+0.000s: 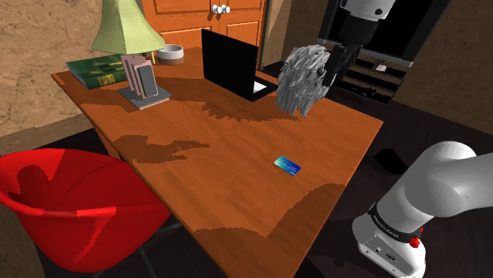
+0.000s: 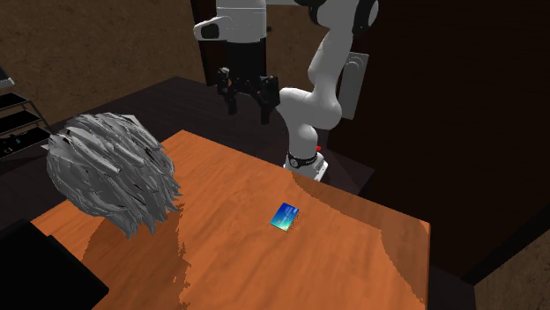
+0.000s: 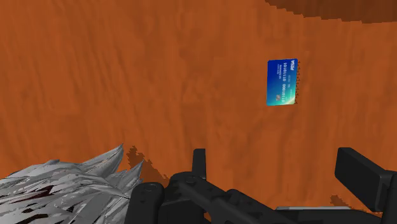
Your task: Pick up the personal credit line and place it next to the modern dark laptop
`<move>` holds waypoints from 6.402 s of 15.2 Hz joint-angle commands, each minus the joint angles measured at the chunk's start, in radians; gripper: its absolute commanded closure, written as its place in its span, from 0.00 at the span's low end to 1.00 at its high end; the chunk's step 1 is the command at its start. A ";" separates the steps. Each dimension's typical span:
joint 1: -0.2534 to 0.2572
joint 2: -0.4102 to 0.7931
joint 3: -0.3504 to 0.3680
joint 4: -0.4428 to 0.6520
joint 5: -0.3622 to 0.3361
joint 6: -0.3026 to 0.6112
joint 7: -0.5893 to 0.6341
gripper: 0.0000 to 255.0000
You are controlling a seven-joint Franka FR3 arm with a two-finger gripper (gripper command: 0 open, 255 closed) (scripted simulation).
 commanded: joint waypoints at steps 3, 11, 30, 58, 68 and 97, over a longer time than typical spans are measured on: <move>0.009 -0.012 0.026 -0.068 0.011 0.066 0.018 0.00; 0.051 0.008 0.142 -0.295 0.061 0.350 0.096 0.00; 0.058 0.330 0.350 -0.485 0.083 0.903 0.238 0.00; 0.073 0.211 0.310 -0.409 0.089 0.709 0.216 1.00; 0.074 0.143 0.281 -0.316 0.080 0.549 0.207 1.00; 0.054 0.114 0.224 0.054 0.040 0.150 0.199 1.00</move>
